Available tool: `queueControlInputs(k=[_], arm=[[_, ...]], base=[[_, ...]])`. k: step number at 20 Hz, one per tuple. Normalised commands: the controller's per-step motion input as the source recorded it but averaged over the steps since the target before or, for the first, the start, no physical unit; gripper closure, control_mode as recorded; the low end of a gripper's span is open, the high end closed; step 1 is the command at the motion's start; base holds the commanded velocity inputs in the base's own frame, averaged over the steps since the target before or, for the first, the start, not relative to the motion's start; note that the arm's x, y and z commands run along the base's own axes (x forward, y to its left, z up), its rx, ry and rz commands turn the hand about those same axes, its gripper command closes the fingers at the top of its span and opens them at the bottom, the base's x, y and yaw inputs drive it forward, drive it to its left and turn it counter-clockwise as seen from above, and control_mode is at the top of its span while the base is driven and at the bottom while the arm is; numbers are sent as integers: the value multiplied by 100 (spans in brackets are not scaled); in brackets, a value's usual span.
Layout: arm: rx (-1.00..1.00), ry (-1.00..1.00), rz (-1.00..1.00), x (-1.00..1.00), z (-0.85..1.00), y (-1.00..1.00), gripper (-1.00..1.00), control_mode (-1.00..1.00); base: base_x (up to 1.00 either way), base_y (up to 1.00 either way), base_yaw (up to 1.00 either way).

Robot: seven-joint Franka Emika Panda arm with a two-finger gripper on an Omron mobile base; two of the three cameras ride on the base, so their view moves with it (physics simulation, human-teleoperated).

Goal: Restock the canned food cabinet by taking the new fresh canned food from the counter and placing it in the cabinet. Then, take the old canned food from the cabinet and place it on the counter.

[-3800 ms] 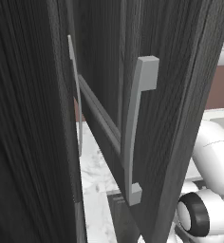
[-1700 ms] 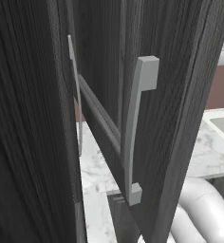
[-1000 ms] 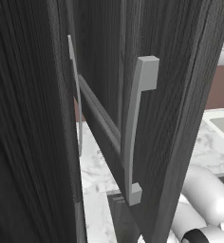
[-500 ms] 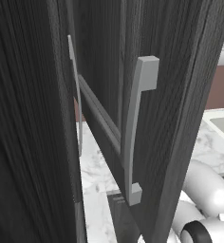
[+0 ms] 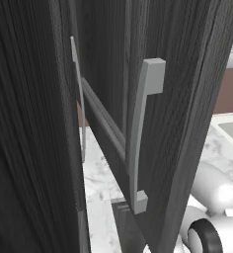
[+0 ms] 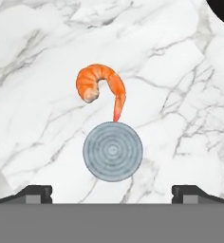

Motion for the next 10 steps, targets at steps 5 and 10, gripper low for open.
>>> queueControlInputs(k=[5,10], arm=[[0,0,2,0,-31,8,-100,-100],[0,0,2,0,-26,1,-100,-100]], base=[[0,0,0],[0,0,0]])
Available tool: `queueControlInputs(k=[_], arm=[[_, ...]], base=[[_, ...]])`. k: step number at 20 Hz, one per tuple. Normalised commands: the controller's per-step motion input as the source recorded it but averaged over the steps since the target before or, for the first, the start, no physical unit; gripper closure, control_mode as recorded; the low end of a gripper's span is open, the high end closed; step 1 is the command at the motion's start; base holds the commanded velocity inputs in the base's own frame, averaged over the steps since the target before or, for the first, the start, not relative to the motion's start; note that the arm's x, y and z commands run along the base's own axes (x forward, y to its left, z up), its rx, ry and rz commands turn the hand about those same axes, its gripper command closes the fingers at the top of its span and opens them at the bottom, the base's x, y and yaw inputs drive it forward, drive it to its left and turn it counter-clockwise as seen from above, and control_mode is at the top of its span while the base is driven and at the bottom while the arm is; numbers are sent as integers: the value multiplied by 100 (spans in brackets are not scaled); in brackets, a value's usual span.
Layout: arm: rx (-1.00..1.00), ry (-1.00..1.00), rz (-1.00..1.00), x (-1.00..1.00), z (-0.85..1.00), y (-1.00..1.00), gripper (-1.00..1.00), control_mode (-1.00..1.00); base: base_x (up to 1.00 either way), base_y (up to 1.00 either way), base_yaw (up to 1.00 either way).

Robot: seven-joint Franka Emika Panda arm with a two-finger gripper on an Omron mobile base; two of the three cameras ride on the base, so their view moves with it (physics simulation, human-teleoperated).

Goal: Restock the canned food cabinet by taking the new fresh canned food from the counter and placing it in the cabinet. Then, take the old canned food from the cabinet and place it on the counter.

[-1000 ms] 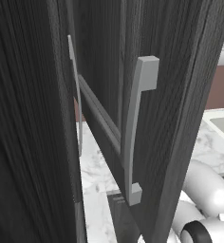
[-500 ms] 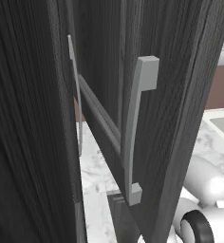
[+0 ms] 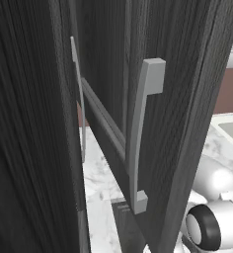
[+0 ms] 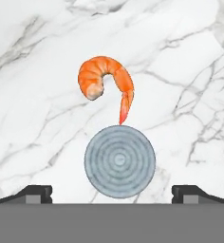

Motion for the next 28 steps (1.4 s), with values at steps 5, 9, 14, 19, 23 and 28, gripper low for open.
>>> queueControlInputs(k=[5,9,14,19,23,28], arm=[[0,0,2,0,-30,2,-100,-100],[0,-1,2,0,-27,0,-100,-100],[0,-1,2,0,-29,0,-100,-100],[0,-1,2,0,-22,0,100,-100],[0,-5,1,0,-6,0,100,-100],[0,-13,0,-13,24,0,100,-100]], base=[[0,0,0],[0,0,0],[0,0,0],[0,0,0],[0,0,0],[0,0,0]])
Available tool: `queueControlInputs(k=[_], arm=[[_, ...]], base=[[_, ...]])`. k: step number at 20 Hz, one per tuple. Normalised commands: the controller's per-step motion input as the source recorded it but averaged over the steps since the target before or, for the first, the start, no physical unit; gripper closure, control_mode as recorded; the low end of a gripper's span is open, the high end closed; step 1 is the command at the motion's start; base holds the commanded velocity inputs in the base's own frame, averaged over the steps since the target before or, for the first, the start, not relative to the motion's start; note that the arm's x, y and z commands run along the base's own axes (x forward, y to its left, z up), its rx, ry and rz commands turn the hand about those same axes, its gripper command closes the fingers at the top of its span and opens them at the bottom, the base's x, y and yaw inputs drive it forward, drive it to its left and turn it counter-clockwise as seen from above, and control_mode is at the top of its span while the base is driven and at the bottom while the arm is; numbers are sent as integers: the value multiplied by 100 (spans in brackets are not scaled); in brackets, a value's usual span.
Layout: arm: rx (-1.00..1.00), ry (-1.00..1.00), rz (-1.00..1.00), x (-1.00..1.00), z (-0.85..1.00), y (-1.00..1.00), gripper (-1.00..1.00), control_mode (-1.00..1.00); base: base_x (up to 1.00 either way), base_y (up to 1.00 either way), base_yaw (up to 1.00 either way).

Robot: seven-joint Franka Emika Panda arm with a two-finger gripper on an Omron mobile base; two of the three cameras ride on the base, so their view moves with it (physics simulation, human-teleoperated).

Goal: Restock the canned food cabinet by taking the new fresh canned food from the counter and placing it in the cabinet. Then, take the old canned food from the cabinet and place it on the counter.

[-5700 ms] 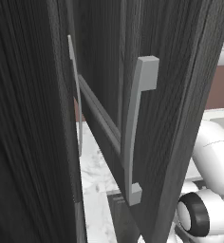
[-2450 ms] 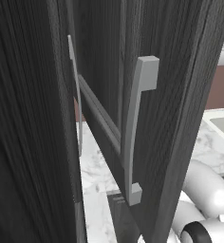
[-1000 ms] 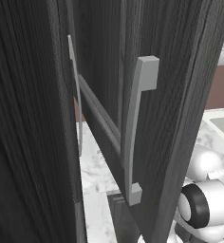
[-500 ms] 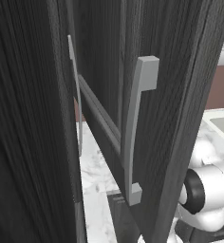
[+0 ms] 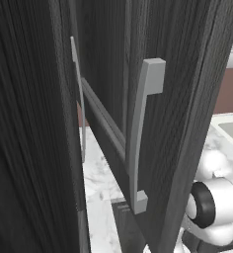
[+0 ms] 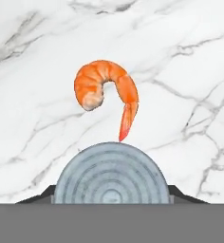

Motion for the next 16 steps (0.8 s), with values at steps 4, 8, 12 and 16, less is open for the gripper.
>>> queueControlInputs(k=[4,8,12,16], arm=[[0,-21,2,-48,100,3,100,-100],[0,-25,3,-63,100,12,100,-100],[-1,-10,0,-41,100,38,100,-100],[0,-1,0,-41,100,49,100,-100]], base=[[0,0,0],[0,0,0],[0,0,0],[0,0,0]])
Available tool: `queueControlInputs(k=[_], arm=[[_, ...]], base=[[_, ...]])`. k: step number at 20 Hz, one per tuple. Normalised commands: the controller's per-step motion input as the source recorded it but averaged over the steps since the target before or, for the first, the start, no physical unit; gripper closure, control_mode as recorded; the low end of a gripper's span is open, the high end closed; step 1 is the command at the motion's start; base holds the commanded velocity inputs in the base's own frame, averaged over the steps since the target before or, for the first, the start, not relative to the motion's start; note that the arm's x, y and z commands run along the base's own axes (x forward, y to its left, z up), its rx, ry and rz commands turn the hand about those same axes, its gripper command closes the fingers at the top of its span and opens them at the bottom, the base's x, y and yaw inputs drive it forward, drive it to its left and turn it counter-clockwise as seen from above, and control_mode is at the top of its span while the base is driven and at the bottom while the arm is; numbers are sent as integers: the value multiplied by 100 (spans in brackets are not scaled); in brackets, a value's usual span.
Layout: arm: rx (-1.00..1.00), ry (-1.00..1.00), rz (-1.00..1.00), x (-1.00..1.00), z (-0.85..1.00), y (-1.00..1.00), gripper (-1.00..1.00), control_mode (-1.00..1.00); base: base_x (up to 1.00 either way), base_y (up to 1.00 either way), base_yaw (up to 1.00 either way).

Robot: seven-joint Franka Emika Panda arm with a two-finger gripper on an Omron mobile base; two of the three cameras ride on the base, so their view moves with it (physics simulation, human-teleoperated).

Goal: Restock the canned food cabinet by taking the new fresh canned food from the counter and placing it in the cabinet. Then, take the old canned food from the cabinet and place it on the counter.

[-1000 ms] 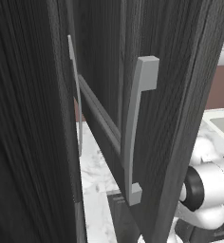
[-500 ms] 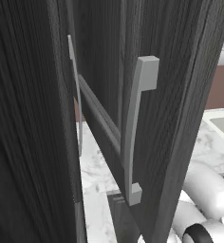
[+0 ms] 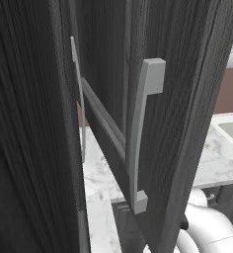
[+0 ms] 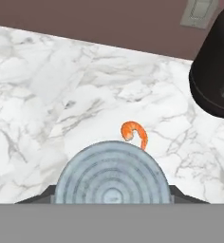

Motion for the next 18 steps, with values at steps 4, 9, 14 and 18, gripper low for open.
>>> queueControlInputs(k=[4,9,14,18], arm=[[0,0,0,-26,100,43,100,-100],[0,0,-1,-15,100,24,100,-100],[0,0,-2,-28,100,9,100,-100],[0,0,-4,-64,100,1,100,-100]], base=[[0,0,0],[0,0,0],[0,0,0],[0,0,0]])
